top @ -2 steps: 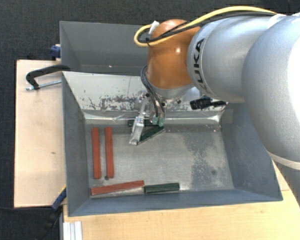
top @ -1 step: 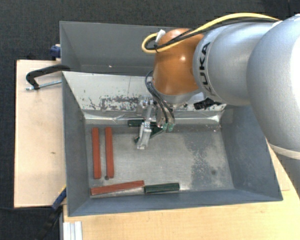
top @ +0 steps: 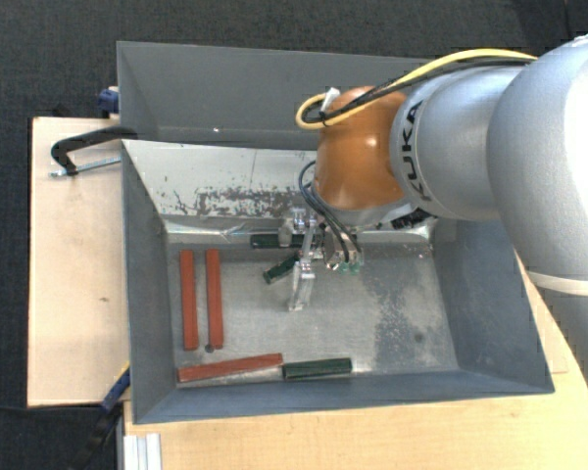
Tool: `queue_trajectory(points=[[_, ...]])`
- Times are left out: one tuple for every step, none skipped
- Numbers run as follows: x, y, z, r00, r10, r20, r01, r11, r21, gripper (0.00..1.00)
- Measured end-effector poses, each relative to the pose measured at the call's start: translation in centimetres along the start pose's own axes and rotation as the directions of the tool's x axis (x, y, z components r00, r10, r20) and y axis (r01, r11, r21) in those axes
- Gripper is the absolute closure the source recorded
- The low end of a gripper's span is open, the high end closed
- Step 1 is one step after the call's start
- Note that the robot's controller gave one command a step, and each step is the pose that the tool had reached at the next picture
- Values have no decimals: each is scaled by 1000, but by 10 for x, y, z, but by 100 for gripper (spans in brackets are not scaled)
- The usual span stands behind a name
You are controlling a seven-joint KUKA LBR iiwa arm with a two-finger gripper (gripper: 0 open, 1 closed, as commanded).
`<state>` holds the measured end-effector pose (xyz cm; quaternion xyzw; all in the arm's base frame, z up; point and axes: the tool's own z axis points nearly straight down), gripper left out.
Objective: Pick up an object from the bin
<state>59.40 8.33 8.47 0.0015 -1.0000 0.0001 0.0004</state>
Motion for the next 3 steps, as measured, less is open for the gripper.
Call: queue_trajectory(points=[[0, -6, 12, 977, 212, 9, -212, 977, -4, 100], [1, -6, 12, 977, 213, 9, -213, 977, -4, 100], [6, 1, -129, 982, 191, 6, -191, 982, -3, 100]])
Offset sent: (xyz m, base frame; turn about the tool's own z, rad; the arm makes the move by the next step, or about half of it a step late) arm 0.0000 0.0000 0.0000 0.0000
